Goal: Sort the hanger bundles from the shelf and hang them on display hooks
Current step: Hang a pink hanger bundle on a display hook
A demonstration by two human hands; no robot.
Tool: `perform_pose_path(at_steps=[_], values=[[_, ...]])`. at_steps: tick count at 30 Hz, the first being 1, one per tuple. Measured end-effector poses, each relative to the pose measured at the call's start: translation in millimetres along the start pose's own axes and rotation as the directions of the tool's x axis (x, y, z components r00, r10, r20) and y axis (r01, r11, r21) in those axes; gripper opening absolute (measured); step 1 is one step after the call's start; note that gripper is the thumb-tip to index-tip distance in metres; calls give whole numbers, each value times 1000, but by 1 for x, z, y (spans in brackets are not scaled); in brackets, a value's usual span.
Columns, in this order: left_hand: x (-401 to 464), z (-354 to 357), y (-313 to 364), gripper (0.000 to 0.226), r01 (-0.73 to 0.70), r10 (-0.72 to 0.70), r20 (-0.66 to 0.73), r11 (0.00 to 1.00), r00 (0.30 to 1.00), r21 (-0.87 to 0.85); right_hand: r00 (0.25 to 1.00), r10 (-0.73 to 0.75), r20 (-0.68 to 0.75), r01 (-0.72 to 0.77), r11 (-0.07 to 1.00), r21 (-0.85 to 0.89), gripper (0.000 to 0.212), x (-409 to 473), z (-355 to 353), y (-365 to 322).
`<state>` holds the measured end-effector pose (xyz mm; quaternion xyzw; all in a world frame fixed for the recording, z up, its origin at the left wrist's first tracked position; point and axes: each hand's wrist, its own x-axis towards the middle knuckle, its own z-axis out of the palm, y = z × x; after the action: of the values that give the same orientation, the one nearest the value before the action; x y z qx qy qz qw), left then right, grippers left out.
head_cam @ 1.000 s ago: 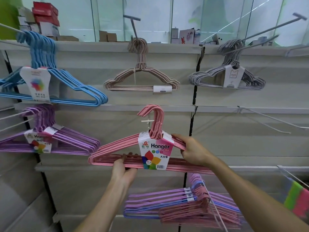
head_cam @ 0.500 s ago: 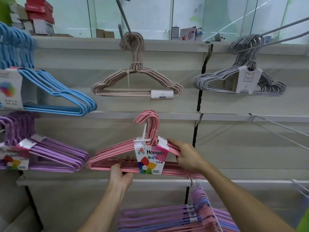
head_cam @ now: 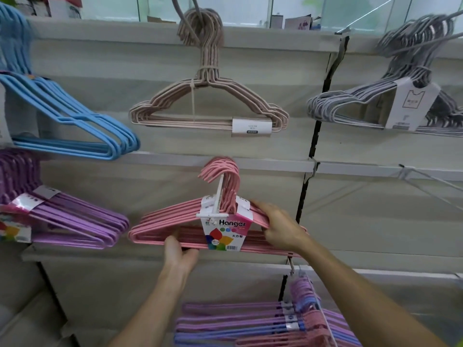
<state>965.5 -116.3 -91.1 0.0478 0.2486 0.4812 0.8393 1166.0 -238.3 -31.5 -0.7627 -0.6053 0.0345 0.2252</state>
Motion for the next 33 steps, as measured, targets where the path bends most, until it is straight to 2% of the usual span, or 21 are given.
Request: perform_pose_path(at_steps=[5, 9, 12, 16, 19, 22, 24, 29, 33], values=[[-10, -6, 8, 16, -5, 7, -46, 999, 999, 33, 1000, 8, 25, -7, 999, -37, 77, -1, -3, -2], [-28, -16, 21, 14, -41, 42, -16, 994, 999, 97, 999, 34, 27, -31, 993, -113, 88, -13, -11, -4], [-43, -23, 31, 22, -35, 36, 0, 982, 999, 183, 1000, 31, -4, -31, 995, -99, 90, -30, -19, -9], [-72, -37, 38, 13, -6, 6, 1, 934, 1000, 357, 994, -7, -112, 4, 1000, -27, 71, -61, -29, -22], [-98, -50, 47, 31, -36, 21, 37, 890, 999, 454, 968, -41, -248, 57, 997, 57, 53, -85, -38, -34], [-129, -55, 56, 16, -97, 13, 168, 858, 986, 505, 940, -40, -338, 91, 986, 139, 45, -104, -49, -50], [-151, -50, 58, 22, -197, 36, 290, 814, 956, 547, 927, -28, -374, 107, 976, 192, 40, -113, -57, -60], [-191, -27, 48, 18, -489, 84, 558, 600, 826, 633, 901, -17, -435, 142, 956, 256, 34, -128, -73, -72], [-212, -11, 22, 18, -642, 36, 699, 431, 714, 634, 881, -8, -474, 149, 954, 261, 29, -152, -89, -66]])
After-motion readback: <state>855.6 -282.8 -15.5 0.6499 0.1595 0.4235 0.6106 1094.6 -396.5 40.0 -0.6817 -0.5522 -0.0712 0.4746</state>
